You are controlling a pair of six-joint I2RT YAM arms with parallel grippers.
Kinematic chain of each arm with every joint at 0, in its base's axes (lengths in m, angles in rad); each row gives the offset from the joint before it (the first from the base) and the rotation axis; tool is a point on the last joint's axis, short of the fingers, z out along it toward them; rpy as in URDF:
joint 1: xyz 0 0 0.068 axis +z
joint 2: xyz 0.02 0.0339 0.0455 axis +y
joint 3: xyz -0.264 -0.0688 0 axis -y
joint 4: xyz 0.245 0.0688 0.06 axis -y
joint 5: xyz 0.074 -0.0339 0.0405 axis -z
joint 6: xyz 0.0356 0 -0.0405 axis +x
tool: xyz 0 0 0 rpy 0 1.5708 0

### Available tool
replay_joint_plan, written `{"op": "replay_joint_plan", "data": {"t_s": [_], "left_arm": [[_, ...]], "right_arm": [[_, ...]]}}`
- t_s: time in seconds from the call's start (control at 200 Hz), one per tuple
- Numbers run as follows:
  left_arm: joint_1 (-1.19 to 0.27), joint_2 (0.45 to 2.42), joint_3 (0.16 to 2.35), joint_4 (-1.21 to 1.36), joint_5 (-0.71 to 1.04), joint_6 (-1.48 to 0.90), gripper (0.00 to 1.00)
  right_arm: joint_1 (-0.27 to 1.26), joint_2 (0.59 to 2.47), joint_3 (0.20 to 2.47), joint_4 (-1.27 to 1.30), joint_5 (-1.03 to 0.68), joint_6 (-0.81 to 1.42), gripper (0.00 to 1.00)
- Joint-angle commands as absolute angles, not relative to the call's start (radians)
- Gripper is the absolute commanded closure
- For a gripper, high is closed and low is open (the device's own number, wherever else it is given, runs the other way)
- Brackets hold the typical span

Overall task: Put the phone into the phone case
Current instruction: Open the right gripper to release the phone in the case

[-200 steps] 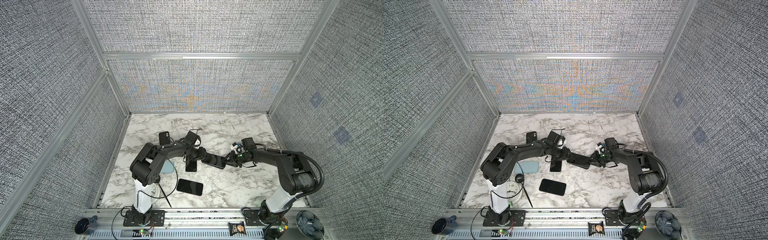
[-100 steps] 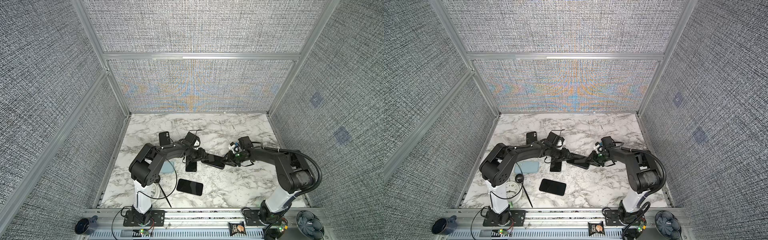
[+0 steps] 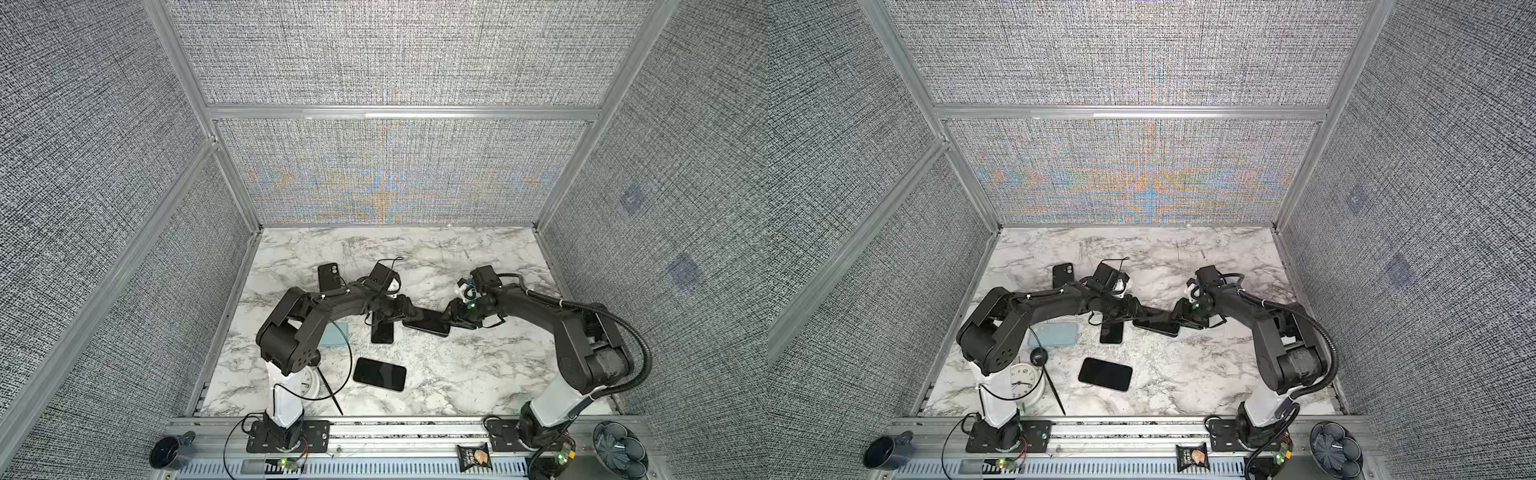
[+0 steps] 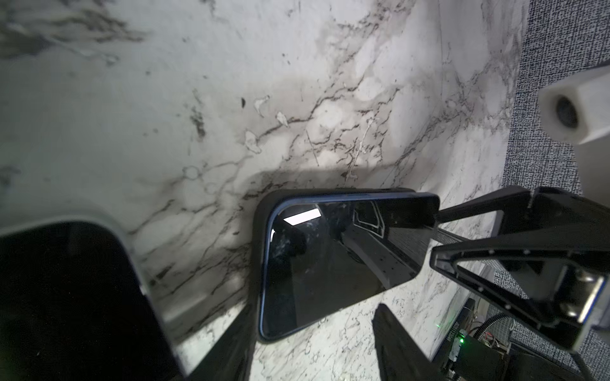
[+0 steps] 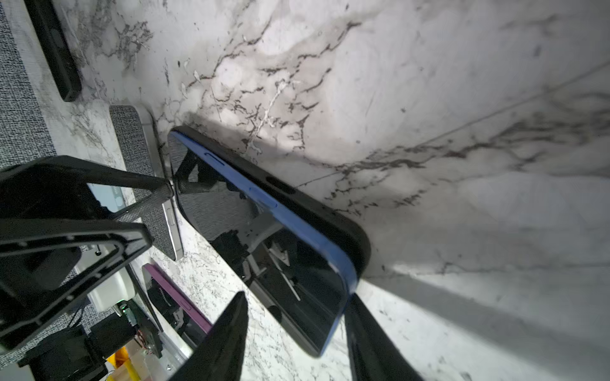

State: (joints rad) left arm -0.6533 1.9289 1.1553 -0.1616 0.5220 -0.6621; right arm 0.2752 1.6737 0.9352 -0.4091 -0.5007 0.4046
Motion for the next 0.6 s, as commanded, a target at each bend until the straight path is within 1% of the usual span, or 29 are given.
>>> {"op": "replay_joint_plan", "data": {"t_s": [0.0,0.12,0.23,0.42,0.595], "left_arm": [[-0.653,1.921,1.158,-0.174,0.509,-0.636,0.41],[-0.654,1.918,1.158,-0.182,0.503,-0.629,0.4],[-0.653,1.906,1.158,-0.203,0.489,-0.616,0.4],[-0.653,1.903,1.157,-0.22,0.494,-0.61,0.41],[-0.653,1.922,1.173,-0.23,0.495,-0.608,0.43]], "right_arm": [[0.283,1.678,0.939,-0.453,-0.452,0.378,0.45],[0.294,1.687,0.946,-0.465,-0.438,0.373,0.44],[0.315,1.634,0.931,-0.481,-0.391,0.38,0.45],[0.371,1.545,0.862,-0.45,-0.329,0.439,0.52],[0.399,1.538,0.831,-0.439,-0.297,0.451,0.6]]}}
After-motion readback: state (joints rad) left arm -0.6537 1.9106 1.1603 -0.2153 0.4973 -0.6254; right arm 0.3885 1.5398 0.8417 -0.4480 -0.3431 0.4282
